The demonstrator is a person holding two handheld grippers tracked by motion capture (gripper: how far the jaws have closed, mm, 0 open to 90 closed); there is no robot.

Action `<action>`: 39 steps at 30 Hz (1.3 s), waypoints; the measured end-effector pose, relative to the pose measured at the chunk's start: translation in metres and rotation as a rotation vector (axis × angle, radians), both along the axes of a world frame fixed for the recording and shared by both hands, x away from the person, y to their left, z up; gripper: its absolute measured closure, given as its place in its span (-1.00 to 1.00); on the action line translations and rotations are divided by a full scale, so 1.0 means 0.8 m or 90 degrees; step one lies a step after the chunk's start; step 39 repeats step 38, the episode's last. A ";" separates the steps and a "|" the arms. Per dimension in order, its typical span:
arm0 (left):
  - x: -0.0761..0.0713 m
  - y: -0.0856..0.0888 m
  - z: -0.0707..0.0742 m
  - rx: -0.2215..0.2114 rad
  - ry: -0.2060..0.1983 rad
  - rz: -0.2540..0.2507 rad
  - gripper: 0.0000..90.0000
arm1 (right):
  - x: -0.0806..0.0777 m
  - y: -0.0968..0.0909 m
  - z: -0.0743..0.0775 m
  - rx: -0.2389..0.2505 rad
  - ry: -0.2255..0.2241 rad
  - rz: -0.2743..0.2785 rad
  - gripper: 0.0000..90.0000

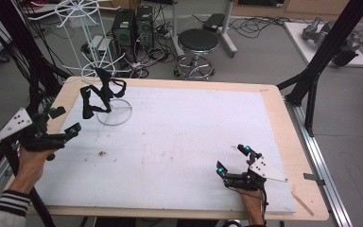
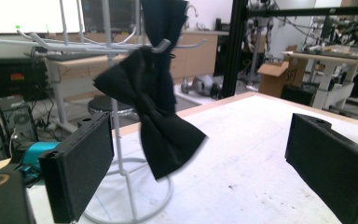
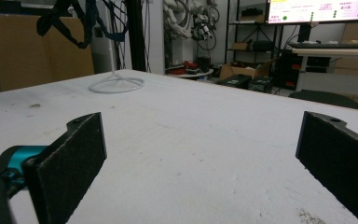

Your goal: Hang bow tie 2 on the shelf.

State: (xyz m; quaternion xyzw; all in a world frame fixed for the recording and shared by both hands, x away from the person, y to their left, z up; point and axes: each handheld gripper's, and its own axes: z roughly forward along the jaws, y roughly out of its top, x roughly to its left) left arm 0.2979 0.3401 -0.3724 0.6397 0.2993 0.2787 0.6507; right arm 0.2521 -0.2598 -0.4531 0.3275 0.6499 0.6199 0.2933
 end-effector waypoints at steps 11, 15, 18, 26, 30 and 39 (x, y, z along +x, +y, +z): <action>-0.037 -0.037 -0.066 0.006 -0.039 0.015 -0.82 | -0.001 0.001 0.000 0.000 -0.001 -0.014 -0.98; -0.040 -0.042 -0.080 0.013 -0.040 0.015 -0.82 | -0.001 0.001 0.000 -0.003 -0.004 -0.015 -0.98; -0.042 -0.044 -0.087 0.014 -0.041 0.017 -0.82 | -0.001 0.002 0.000 -0.003 0.000 -0.017 -0.98; -0.043 -0.043 -0.103 0.010 -0.031 0.021 -0.82 | -0.001 0.002 0.000 -0.003 -0.001 -0.022 -0.98; -0.044 -0.042 -0.103 0.005 -0.034 0.021 -0.82 | -0.002 0.003 0.000 -0.008 -0.002 -0.022 -0.98; -0.044 -0.042 -0.104 0.009 -0.033 0.027 -0.81 | -0.002 0.005 0.000 -0.011 -0.001 -0.029 -0.98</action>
